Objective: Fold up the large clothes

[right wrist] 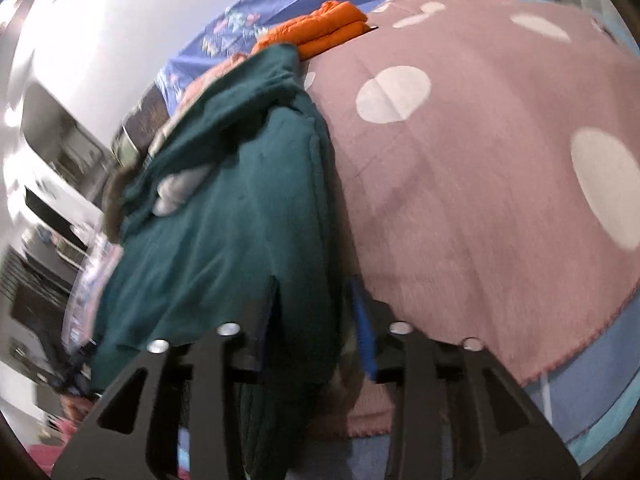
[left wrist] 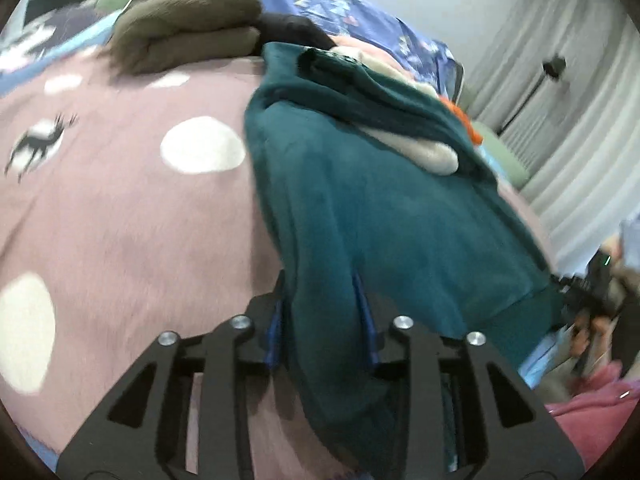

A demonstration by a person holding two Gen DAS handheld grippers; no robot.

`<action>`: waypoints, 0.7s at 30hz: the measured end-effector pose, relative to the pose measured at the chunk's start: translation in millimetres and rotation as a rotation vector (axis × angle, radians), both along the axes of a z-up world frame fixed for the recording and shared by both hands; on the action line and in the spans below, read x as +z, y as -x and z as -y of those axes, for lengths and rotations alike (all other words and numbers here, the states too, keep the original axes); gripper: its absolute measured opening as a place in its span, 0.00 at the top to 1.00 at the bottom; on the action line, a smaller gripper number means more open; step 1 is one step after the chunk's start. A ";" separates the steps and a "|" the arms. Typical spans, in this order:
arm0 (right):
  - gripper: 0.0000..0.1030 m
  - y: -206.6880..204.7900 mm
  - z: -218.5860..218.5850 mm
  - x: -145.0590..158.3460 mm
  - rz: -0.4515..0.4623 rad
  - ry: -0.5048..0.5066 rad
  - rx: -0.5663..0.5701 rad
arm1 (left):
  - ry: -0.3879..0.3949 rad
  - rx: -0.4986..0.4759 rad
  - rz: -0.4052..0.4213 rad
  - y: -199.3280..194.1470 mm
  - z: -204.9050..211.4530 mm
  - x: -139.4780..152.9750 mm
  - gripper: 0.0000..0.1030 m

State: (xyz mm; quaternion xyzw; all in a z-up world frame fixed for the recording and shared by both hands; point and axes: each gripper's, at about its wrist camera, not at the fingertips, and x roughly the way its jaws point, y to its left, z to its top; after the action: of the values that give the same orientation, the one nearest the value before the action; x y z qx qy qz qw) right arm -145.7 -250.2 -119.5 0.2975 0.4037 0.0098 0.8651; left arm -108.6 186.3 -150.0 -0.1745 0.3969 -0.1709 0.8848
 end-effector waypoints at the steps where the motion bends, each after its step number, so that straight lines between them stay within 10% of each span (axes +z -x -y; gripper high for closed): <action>1: 0.46 2.4 1.6 1.3 0.004 0.009 0.006 | -0.005 0.005 -0.011 3.2 -2.7 2.6 0.56; 5: 0.32 5.4 -2.8 -1.0 0.011 -0.026 0.086 | -0.019 -0.062 -0.031 13.1 1.7 6.2 0.31; 9: 0.29 -4.0 -14.4 -12.7 0.055 -0.101 0.134 | 0.050 -0.143 -0.032 16.1 21.2 -1.1 0.30; 10: 0.57 -8.4 -17.3 -12.7 0.055 -0.123 0.137 | 0.064 -0.139 -0.030 14.7 22.1 -2.1 0.33; 11: 0.72 -14.4 -17.5 -12.8 0.046 -0.165 0.120 | 0.071 -0.134 -0.030 12.7 24.6 -0.9 0.61; 12: 0.74 -14.4 -16.3 -8.3 0.062 -0.191 0.111 | 0.073 -0.117 -0.030 9.1 25.9 3.6 0.77; 21: 0.79 15.9 -18.8 118.1 0.428 -0.191 0.143 | 0.113 -0.049 0.351 36.1 17.0 131.9 0.84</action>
State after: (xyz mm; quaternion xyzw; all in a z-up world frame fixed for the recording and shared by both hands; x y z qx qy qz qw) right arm -161.6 -231.4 -1.4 0.3395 0.2284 0.1721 0.8961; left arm -144.8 169.4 -18.1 -0.1814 0.2301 -0.2423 0.9249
